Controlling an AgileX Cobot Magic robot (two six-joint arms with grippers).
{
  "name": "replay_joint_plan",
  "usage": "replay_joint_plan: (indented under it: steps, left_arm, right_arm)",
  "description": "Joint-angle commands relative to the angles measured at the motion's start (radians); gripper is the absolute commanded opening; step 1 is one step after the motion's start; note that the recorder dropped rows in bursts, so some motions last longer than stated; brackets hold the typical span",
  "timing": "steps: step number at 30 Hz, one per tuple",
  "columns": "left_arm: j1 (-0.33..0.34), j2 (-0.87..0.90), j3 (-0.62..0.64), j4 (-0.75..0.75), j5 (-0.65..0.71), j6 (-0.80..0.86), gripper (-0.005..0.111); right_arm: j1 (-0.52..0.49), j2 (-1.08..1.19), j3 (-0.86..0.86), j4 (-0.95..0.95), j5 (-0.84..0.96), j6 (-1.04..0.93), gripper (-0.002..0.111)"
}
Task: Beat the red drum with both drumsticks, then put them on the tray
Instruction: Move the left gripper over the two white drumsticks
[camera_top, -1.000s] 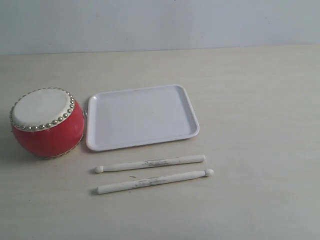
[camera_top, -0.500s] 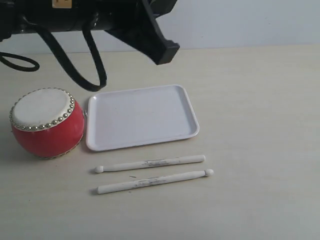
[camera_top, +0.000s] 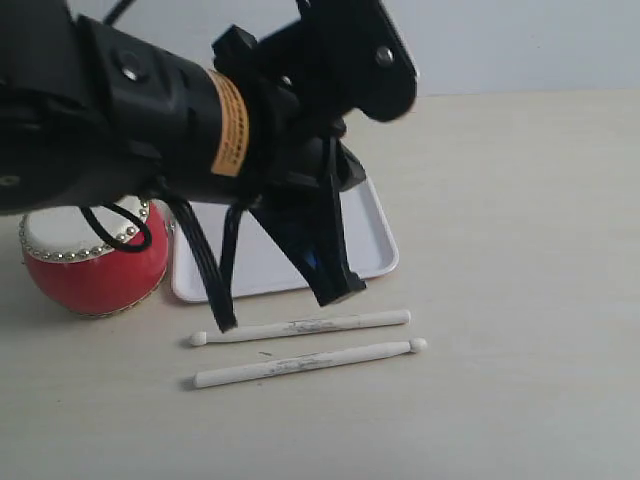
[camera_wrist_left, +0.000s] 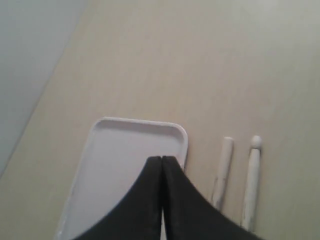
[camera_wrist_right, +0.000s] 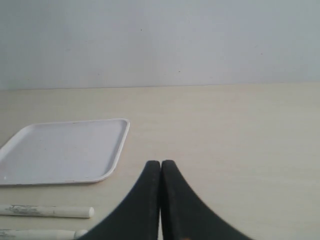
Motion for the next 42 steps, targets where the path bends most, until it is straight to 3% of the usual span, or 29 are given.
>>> replay_joint_plan:
  steps: [1, 6, 10, 13, 27, 34, 42]
  left_arm:
    - [-0.014, 0.065, -0.007, -0.075, 0.008, 0.005, 0.0]
    - [-0.014, 0.086, -0.007, -0.138, 0.05, 0.012, 0.0]
    - [-0.012, 0.086, -0.007, -0.135, 0.257, 0.083, 0.0]
    - [-0.012, 0.086, -0.007, -0.139, 0.316, 0.084, 0.0]
    - [-0.012, 0.086, 0.004, -0.124, 0.415, 0.097, 0.0]
    - [-0.01, 0.137, 0.049, -0.109, 0.374, 0.102, 0.0]
    - [-0.01, 0.253, 0.054, -0.105, 0.115, 0.016, 0.0]
  right_arm:
    - [-0.006, -0.004, 0.005, -0.002, -0.005, 0.001, 0.0]
    - [-0.006, -0.004, 0.005, -0.002, -0.005, 0.001, 0.0]
    - [-0.006, -0.004, 0.005, -0.002, -0.005, 0.001, 0.0]
    - [-0.006, -0.004, 0.005, -0.002, -0.005, 0.001, 0.0]
    - [-0.006, -0.004, 0.005, -0.002, -0.005, 0.001, 0.0]
    - [-0.006, -0.004, 0.005, -0.002, -0.005, 0.001, 0.0]
    - [-0.006, -0.004, 0.005, -0.002, -0.005, 0.001, 0.0]
